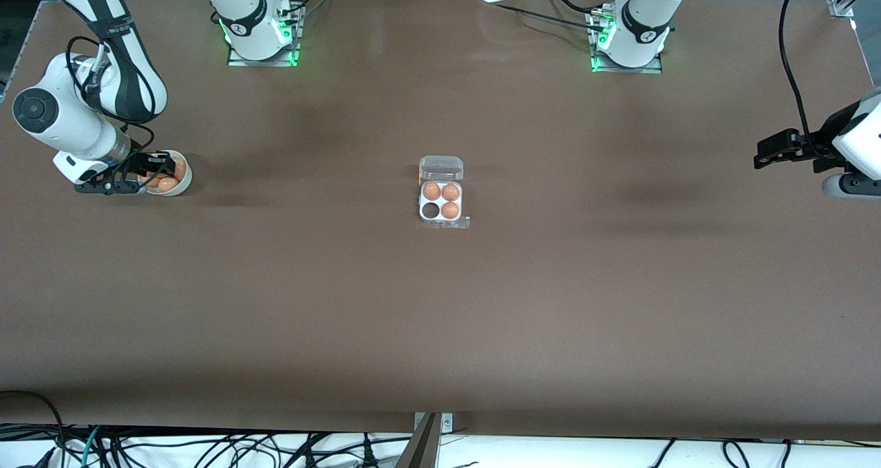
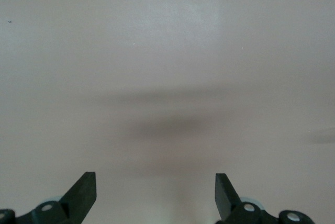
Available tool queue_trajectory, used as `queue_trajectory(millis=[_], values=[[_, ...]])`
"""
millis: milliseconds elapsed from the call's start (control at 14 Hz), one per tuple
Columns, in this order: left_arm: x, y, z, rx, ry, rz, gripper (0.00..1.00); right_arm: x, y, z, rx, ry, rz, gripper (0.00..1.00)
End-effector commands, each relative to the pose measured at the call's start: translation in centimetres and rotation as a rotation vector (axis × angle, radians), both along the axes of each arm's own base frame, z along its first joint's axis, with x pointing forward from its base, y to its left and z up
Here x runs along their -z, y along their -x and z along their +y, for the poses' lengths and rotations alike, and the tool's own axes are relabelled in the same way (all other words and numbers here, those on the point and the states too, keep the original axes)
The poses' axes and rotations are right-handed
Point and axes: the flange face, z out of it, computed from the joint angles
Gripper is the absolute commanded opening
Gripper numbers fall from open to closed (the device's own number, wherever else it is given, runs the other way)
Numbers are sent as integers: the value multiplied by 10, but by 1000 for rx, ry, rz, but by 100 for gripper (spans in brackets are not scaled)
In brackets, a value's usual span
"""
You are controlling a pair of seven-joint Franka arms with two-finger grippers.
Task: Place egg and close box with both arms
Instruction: 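Close the right gripper on one brown egg and lift it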
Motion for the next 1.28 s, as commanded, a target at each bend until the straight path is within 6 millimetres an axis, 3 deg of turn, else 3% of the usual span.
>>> queue_trajectory(millis=[0, 569, 854, 1210], values=[[-4, 1, 2, 19, -10, 2, 100, 0, 6, -1, -17, 1, 10, 54], [-4, 1, 2, 19, -10, 2, 100, -1, 4, 0, -14, -1, 18, 43], [-13, 0, -1, 13, -14, -20, 100, -13, -6, -2, -7, -3, 45, 43], [-4, -2, 1, 20, -10, -3, 100, -37, -24, -2, 0, -4, 90, 43]])
